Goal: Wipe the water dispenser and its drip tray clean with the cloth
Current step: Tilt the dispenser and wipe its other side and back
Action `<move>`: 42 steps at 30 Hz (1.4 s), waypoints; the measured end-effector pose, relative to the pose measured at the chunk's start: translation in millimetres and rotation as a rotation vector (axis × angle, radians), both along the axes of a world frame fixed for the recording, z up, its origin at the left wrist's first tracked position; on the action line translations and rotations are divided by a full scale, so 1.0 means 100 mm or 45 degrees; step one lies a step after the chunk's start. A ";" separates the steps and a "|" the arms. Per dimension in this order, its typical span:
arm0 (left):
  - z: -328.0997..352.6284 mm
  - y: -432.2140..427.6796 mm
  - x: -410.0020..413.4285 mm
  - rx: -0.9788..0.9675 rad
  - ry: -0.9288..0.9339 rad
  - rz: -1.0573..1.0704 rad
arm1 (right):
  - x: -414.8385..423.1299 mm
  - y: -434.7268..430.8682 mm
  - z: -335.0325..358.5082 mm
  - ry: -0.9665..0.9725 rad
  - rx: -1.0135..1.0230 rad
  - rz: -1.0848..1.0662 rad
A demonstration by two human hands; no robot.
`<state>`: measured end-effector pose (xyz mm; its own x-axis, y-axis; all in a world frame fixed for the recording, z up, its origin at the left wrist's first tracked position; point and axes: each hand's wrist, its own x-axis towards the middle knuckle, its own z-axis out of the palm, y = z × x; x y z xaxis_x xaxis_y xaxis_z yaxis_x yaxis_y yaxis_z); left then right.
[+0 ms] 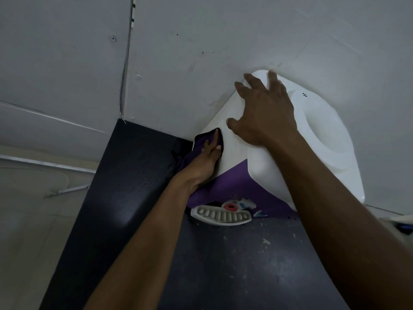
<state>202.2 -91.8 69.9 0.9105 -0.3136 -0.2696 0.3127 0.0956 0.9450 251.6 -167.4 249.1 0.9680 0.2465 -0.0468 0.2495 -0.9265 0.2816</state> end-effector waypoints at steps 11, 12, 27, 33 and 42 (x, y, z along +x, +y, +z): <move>-0.27 -0.10 -0.43 -0.023 0.078 0.102 | -0.01 -0.01 0.00 0.012 -0.004 0.016; -0.27 -0.10 -0.39 -0.008 0.084 0.105 | -0.01 -0.01 0.00 0.010 -0.008 0.018; -0.59 -0.11 -0.43 0.082 0.187 0.079 | -0.01 0.00 0.01 0.011 0.025 0.008; -0.62 -0.07 -0.27 0.152 0.224 0.077 | -0.01 0.01 0.02 0.020 0.033 0.004; -0.79 -0.09 -0.21 0.201 0.257 0.115 | -0.02 0.06 0.01 0.020 0.044 0.019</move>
